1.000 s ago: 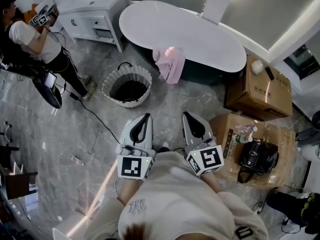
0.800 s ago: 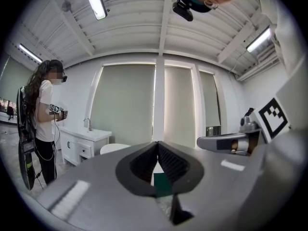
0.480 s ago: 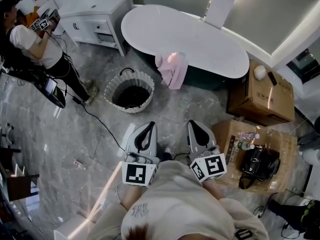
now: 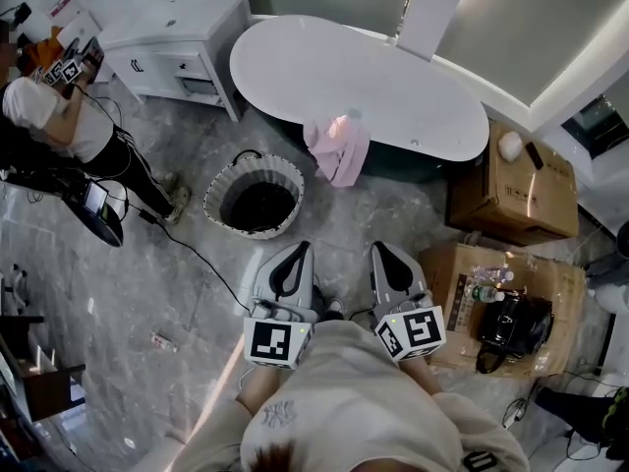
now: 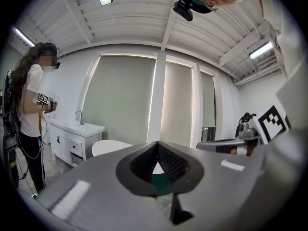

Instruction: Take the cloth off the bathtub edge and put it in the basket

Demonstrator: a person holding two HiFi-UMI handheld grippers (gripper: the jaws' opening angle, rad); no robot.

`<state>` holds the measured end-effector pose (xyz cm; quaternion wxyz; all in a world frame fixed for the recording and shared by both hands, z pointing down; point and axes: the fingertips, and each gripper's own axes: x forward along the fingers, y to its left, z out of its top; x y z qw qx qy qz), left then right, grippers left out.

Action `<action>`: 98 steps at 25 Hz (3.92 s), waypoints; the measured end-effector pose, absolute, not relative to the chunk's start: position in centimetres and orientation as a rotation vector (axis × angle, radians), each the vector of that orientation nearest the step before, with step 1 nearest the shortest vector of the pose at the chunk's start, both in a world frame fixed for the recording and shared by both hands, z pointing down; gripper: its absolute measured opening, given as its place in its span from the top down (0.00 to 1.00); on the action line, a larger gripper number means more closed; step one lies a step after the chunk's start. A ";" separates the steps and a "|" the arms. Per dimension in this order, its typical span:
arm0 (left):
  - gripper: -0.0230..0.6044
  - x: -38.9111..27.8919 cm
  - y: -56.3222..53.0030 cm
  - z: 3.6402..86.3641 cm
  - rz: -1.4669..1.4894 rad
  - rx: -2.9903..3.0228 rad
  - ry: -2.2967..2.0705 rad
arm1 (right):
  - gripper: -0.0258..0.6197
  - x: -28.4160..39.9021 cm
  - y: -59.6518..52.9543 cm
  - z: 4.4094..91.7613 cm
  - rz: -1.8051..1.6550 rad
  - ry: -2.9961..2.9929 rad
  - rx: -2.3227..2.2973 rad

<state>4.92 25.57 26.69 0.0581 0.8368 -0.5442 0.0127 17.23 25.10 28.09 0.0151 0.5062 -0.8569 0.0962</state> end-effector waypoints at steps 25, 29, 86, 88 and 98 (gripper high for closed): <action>0.96 1.8 16.9 28.2 0.069 2.611 -1.516 | 0.96 14.0 18.1 29.7 0.374 -2.570 1.688; 0.96 2.4 15.5 28.0 0.056 2.596 -1.528 | 0.96 14.8 16.6 29.9 0.376 -2.566 1.679; 0.96 4.7 -12.4 29.2 0.072 2.460 -1.617 | 0.96 17.9 -12.4 31.6 0.479 -2.595 1.565; 0.96 4.6 -12.9 29.2 0.067 2.462 -1.610 | 0.96 17.1 -13.2 31.4 0.466 -2.598 1.560; 0.96 3.8 -14.5 29.4 0.040 2.456 -1.606 | 0.96 15.1 -15.0 31.6 0.448 -2.629 1.522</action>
